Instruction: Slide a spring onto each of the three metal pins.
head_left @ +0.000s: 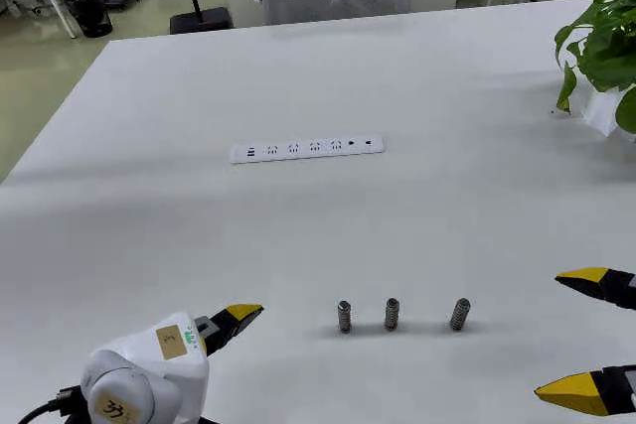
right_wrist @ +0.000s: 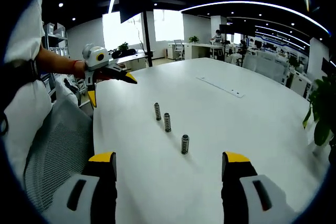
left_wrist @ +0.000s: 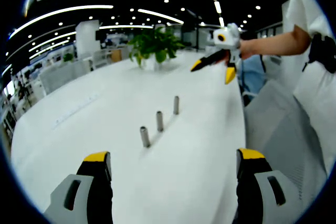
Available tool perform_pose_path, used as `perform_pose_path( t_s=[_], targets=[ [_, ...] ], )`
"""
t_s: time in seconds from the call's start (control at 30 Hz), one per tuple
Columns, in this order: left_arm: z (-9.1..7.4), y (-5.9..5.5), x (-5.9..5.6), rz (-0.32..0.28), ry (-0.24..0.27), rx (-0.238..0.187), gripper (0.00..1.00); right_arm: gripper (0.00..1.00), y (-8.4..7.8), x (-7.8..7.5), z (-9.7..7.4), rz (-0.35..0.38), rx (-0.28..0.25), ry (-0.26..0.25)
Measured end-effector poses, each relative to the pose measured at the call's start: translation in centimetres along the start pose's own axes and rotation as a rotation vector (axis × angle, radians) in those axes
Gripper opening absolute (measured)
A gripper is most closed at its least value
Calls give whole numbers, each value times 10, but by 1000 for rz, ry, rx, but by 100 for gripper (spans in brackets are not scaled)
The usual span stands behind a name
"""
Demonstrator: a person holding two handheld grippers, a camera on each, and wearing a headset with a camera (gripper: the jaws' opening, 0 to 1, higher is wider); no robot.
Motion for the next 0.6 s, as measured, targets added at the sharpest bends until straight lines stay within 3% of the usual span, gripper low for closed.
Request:
perform_pose_path(
  t_s=[0.6],
  targets=[
    [-4,4,1,2,9,-8,100,85,7,0,-3,-11,-14,2]
  ],
)
Point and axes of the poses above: the centre of the closed fingertips' face, and the gripper's own axes: z roughly forward along the fingers, x roughly to its left, y roughly out of its top, the point moved 8 cm from there along -z, roughly backward along the fingers, and after that the axes turned 2 degrees about -z, right-handed, at the moved point
